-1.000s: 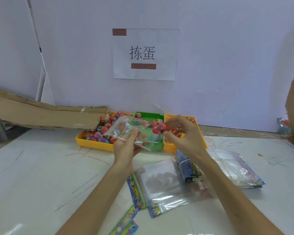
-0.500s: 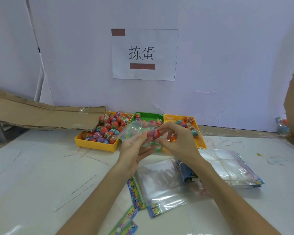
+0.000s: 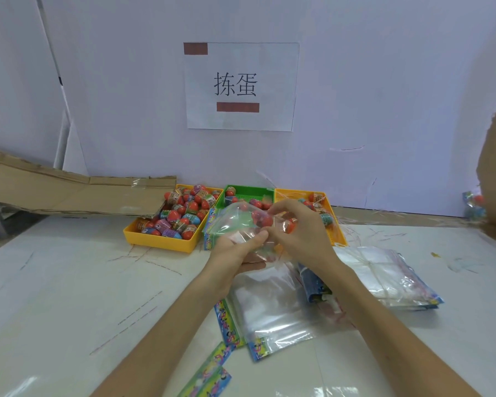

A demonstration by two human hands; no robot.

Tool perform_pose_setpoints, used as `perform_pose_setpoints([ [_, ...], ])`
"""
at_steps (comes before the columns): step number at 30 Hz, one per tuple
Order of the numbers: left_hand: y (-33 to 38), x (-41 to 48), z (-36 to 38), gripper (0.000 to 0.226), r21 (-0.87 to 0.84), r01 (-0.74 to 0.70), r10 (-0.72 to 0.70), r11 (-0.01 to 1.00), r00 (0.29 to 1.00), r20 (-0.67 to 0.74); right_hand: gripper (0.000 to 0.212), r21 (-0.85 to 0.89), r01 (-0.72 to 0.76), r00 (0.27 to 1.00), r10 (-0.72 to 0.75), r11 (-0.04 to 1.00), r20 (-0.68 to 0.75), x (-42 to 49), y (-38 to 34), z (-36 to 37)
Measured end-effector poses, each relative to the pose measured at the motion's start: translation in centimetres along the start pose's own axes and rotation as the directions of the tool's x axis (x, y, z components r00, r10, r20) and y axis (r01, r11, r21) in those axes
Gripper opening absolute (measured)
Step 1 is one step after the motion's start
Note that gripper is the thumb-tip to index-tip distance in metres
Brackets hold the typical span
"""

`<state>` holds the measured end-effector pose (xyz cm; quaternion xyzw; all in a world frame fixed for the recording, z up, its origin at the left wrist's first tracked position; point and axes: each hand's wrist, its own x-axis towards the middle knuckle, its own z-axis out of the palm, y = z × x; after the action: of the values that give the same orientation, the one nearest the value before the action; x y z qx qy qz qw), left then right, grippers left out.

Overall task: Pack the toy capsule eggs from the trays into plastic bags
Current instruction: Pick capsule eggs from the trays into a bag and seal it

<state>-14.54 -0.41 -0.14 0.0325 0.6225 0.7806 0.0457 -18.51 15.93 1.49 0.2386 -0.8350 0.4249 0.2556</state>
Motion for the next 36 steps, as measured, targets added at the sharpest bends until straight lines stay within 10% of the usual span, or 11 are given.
perform_pose_setpoints([
  [11,-0.3,0.1,-0.3,0.026,0.189,-0.075,0.066,0.979,0.996,0.056,0.036,0.015,-0.005,0.997,0.004,1.000,0.071,-0.1,0.2,0.0],
  [22,0.1,0.9,-0.3,0.031,-0.193,-0.056,0.044,0.980,0.997,-0.070,0.022,0.071,0.061,0.998,-0.060,0.996,-0.020,-0.2,-0.7,0.2],
  [36,-0.7,0.1,0.1,0.013,-0.024,0.021,-0.020,0.999,0.999,0.046,0.023,0.146,-0.127,0.992,0.127,0.981,0.012,-0.4,-1.2,-0.4],
])
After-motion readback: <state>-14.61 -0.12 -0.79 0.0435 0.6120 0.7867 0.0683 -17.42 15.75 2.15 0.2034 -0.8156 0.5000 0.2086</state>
